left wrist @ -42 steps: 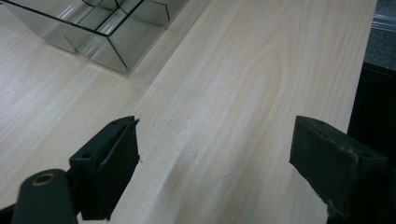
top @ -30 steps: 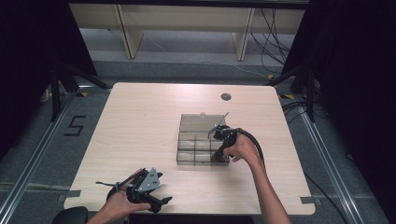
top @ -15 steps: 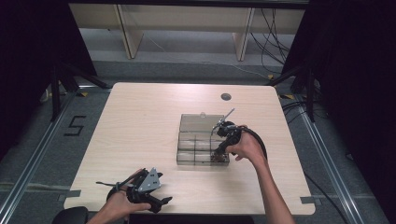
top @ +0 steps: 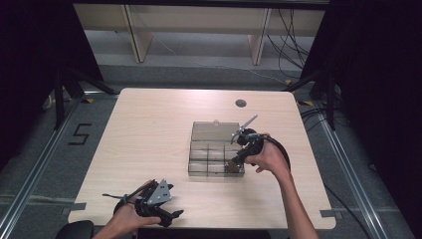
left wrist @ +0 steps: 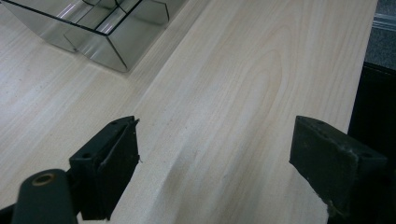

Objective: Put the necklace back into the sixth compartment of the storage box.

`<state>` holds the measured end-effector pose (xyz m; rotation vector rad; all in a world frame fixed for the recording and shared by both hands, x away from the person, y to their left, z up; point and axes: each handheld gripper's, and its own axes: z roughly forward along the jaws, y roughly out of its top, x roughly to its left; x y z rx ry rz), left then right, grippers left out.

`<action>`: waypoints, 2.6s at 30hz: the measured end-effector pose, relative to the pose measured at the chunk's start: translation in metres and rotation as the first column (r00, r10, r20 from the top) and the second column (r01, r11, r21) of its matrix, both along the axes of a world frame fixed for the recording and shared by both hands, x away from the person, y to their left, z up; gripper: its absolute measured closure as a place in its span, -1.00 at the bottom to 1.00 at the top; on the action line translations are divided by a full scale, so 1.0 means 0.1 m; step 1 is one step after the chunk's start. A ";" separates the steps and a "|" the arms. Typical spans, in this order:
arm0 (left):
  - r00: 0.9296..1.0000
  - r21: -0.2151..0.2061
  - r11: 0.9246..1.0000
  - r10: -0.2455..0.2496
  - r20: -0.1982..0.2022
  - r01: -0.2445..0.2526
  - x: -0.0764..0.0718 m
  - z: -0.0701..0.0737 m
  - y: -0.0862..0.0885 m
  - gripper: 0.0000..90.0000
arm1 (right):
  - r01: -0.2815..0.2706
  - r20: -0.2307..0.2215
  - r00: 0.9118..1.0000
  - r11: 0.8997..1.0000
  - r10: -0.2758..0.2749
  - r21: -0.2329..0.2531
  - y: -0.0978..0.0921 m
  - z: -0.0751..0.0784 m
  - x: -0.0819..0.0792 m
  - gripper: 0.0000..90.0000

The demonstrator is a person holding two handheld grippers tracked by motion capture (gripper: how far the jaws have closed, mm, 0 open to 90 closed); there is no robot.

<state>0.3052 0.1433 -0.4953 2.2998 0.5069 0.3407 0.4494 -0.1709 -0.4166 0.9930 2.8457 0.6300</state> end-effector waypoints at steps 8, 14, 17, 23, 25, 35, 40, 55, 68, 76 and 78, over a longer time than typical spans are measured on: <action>1.000 0.000 1.000 0.000 0.000 0.000 0.00 0.00 0.00 -0.67 | 0.001 0.011 1.000 1.000 -0.001 0.018 -0.01 0.03 -0.04 0.31; 1.000 0.003 1.000 -0.004 0.003 0.004 0.00 0.00 0.00 -0.66 | 0.034 0.006 0.999 0.999 -0.034 0.033 -0.01 0.04 -0.09 0.10; 1.000 0.001 1.000 -0.001 0.000 0.001 0.00 0.00 0.00 -0.66 | 0.035 0.027 0.999 0.999 -0.036 0.034 -0.03 0.04 -0.09 0.00; 1.000 0.003 1.000 0.002 0.001 -0.002 0.00 0.00 0.00 -0.66 | 0.044 0.044 0.998 0.998 -0.046 0.036 -0.04 0.04 -0.17 -0.07; 1.000 0.003 1.000 0.003 0.001 -0.003 0.00 0.00 0.00 -0.66 | 0.050 0.043 0.998 0.998 -0.052 0.040 -0.05 0.03 -0.19 -0.09; 1.000 0.003 1.000 0.003 0.002 -0.003 0.00 0.00 0.00 -0.66 | 0.047 0.060 0.997 0.998 -0.050 0.049 -0.07 0.02 -0.25 -0.23; 1.000 0.003 1.000 0.003 0.002 -0.003 0.00 0.00 0.00 -0.66 | 0.049 0.073 0.996 0.997 -0.053 0.063 -0.06 -0.01 -0.30 -0.29; 1.000 0.002 1.000 0.001 0.001 -0.001 0.00 0.00 0.00 -0.66 | 0.080 0.075 0.993 0.992 -0.087 0.093 -0.09 -0.02 -0.40 -0.48; 1.000 -0.007 1.000 0.004 0.004 -0.004 0.00 0.00 0.01 -0.66 | 0.108 0.106 0.987 0.984 -0.124 0.142 -0.17 -0.06 -0.57 -0.55; 1.000 -0.015 1.000 0.007 -0.004 -0.007 0.00 0.00 0.00 -0.67 | 0.112 0.109 0.985 0.979 -0.132 0.171 -0.19 -0.11 -0.61 -0.58; 1.000 -0.016 1.000 0.005 -0.010 -0.005 0.00 0.00 0.01 -0.66 | 0.140 0.115 0.980 0.973 -0.163 0.182 -0.17 -0.12 -0.63 -0.58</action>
